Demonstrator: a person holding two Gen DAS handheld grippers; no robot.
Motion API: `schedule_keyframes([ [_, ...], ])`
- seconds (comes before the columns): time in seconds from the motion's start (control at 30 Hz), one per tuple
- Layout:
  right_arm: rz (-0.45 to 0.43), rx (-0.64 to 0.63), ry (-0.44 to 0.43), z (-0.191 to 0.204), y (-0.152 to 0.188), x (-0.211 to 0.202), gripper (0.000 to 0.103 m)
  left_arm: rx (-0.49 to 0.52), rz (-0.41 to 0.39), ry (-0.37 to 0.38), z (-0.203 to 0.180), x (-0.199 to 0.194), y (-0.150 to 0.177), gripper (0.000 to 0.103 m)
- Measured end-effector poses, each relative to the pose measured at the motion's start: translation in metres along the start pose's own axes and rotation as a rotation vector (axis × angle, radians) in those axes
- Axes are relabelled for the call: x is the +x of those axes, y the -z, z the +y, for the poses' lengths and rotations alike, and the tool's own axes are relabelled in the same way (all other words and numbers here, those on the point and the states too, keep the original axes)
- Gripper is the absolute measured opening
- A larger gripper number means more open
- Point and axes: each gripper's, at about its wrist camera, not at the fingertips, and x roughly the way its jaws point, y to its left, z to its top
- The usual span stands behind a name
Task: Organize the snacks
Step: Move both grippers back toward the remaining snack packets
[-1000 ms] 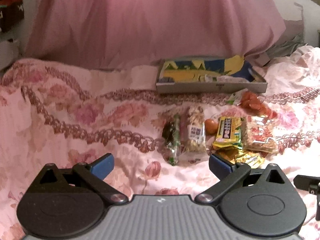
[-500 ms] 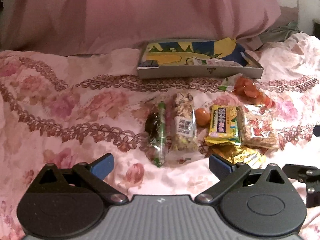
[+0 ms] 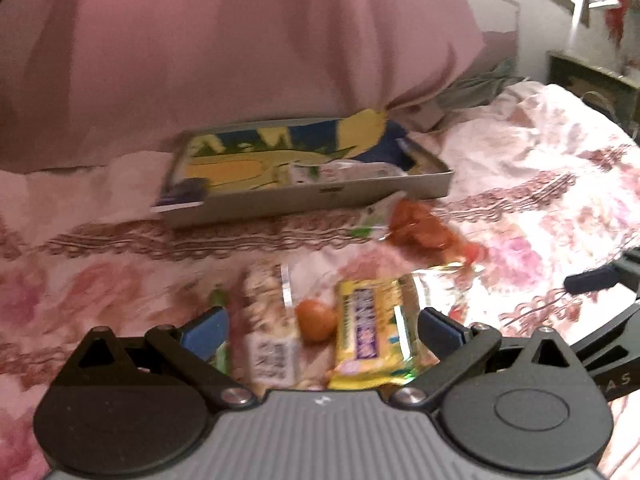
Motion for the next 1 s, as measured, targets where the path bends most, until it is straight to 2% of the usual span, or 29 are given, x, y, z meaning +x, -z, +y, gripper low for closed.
schedule_keyframes([
  [0.13, 0.016, 0.036, 0.001, -0.001, 0.000, 0.007, 0.102, 0.000, -0.010, 0.065, -0.002, 0.008, -0.001, 0.103],
  [0.27, 0.013, 0.050, 0.015, -0.002, -0.002, 0.011, 0.102, 0.005, -0.015, 0.087, -0.002, 0.007, -0.001, 0.103],
  [0.63, 0.023, 0.013, 0.047, 0.004, 0.001, 0.015, 0.102, -0.120, -0.001, 0.228, 0.008, 0.012, 0.004, 0.103],
  [0.8, 0.001, 0.021, 0.069, 0.005, 0.000, 0.012, 0.102, -0.160, 0.040, 0.233, 0.013, 0.022, 0.009, 0.102],
  [1.0, -0.064, 0.045, 0.086, 0.000, -0.003, 0.006, 0.102, -0.179, 0.071, 0.213, 0.019, 0.027, 0.008, 0.093],
])
